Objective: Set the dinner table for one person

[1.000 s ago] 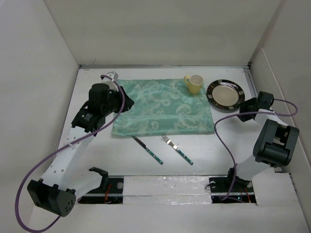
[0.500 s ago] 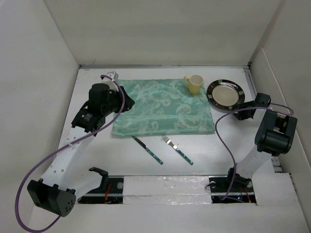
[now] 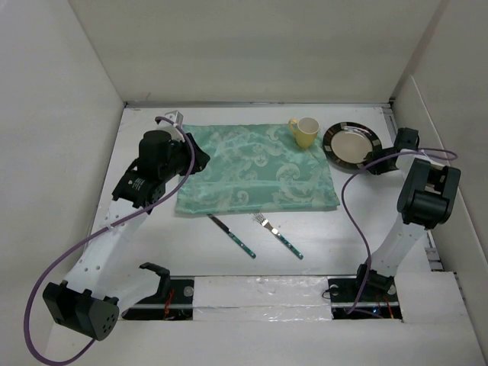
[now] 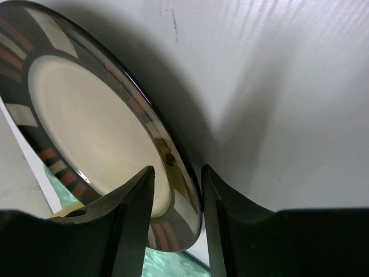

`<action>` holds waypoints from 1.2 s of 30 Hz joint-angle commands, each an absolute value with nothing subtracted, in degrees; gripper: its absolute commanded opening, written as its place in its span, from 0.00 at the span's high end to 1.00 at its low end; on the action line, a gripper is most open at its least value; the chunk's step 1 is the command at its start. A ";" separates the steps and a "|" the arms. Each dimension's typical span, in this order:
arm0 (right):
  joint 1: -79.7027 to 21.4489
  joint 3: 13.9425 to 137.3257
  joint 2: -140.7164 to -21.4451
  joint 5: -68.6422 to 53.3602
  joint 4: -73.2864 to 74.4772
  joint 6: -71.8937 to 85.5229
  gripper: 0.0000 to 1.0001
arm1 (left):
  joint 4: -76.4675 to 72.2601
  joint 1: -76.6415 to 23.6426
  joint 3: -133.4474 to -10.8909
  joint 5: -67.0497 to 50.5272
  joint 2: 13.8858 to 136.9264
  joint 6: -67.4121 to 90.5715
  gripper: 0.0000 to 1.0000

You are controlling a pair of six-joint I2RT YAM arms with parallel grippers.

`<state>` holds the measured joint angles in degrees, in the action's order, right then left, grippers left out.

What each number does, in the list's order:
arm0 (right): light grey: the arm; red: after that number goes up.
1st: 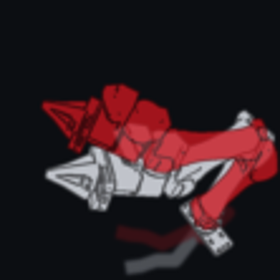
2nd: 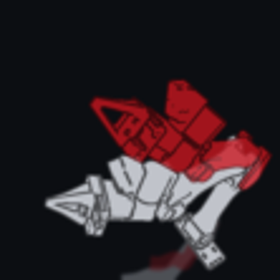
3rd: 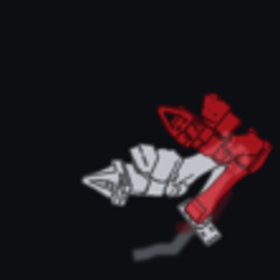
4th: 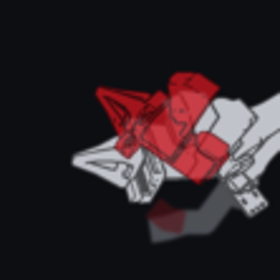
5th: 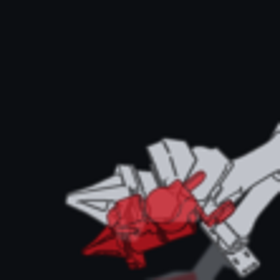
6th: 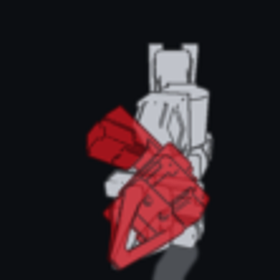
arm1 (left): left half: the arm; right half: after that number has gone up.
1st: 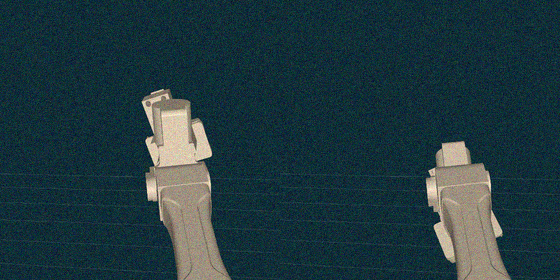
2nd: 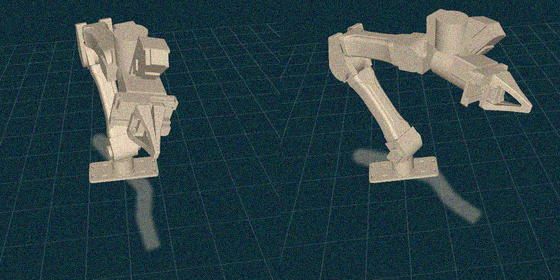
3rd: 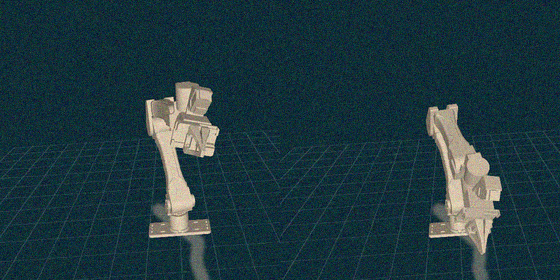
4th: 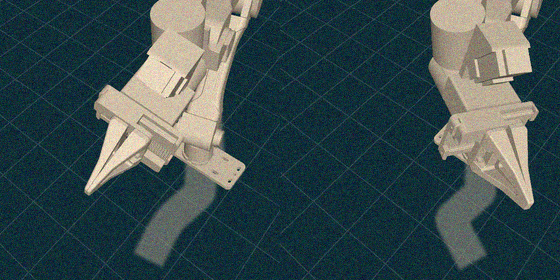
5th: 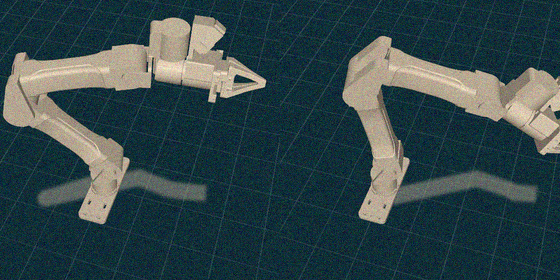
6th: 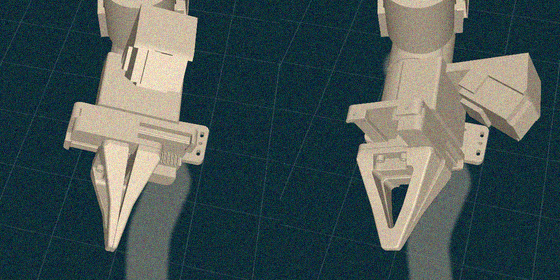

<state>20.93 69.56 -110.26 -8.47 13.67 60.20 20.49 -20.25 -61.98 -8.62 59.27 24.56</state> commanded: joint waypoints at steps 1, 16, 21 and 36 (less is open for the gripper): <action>20.04 74.26 -111.00 -5.54 19.68 60.91 0.57 | 17.93 -20.48 -63.54 -6.51 58.36 24.79 0.73; 20.03 69.71 -100.56 1.67 15.48 61.62 1.00 | 17.49 -18.63 -63.63 -6.68 57.65 22.15 0.78; 21.36 71.19 -91.86 -1.21 10.38 55.82 1.00 | 17.67 -18.63 -65.48 -8.43 60.20 21.62 0.79; 8.73 74.97 -68.65 -26.27 4.04 50.54 1.00 | 20.39 -18.63 -68.90 -10.81 60.03 20.92 0.79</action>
<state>15.09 71.61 -70.94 -12.29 14.24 51.42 20.29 -18.85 -65.71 -10.63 61.32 22.22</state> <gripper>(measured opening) 0.046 0.210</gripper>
